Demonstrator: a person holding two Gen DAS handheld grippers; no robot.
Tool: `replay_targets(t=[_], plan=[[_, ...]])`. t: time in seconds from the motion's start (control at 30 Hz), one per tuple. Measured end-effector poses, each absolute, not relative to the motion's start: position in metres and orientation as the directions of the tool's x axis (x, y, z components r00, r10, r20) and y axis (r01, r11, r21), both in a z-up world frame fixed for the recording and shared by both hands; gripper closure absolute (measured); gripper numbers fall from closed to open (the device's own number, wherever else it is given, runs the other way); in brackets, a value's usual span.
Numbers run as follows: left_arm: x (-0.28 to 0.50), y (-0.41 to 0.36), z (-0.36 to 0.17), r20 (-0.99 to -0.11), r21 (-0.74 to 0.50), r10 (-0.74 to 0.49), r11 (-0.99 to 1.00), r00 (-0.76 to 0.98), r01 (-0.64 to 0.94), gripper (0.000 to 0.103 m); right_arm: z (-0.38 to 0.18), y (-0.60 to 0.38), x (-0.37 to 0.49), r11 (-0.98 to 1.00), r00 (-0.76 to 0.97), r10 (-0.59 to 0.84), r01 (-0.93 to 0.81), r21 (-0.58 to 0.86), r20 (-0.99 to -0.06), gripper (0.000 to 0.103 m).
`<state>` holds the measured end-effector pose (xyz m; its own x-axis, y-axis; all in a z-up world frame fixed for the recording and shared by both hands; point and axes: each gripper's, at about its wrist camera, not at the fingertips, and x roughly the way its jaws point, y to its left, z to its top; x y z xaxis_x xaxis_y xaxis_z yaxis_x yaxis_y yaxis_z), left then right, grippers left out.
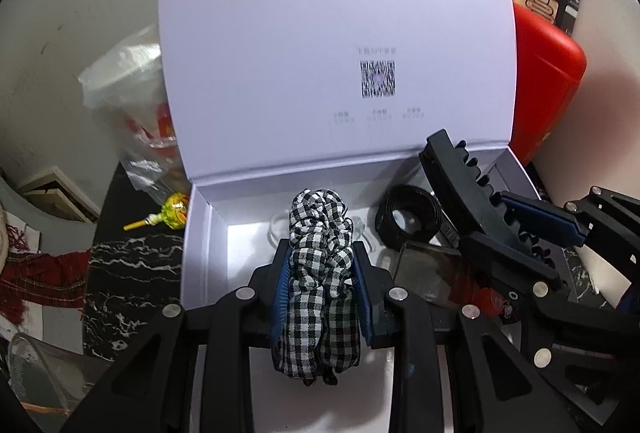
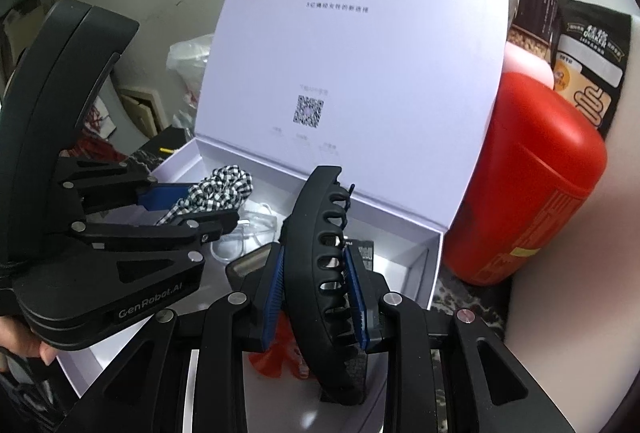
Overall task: Organize rigid objects
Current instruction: 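Open both tools to drop the scrunchie and claw clip in the box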
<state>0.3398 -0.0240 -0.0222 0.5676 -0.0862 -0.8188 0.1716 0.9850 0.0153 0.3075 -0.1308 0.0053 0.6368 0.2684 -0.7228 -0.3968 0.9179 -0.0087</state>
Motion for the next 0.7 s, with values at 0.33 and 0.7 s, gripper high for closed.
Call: replay_targets(t=[0.33, 0.7], plan=[[0.356, -0.015, -0.027, -0.840, 0.024, -0.067, 0.987, 0.538, 0.161, 0.065, -0.003, -0.124, 0.316, 0.918, 0.624, 0.266, -0.398, -0.006, -0.734, 0.074], [0.359, -0.009, -0.023, -0.830, 0.047, -0.031, 0.991, 0.556, 0.125, 0.028, -0.004, -0.126, 0.317, 0.922, 0.627, 0.253, -0.387, -0.014, -0.737, 0.074]])
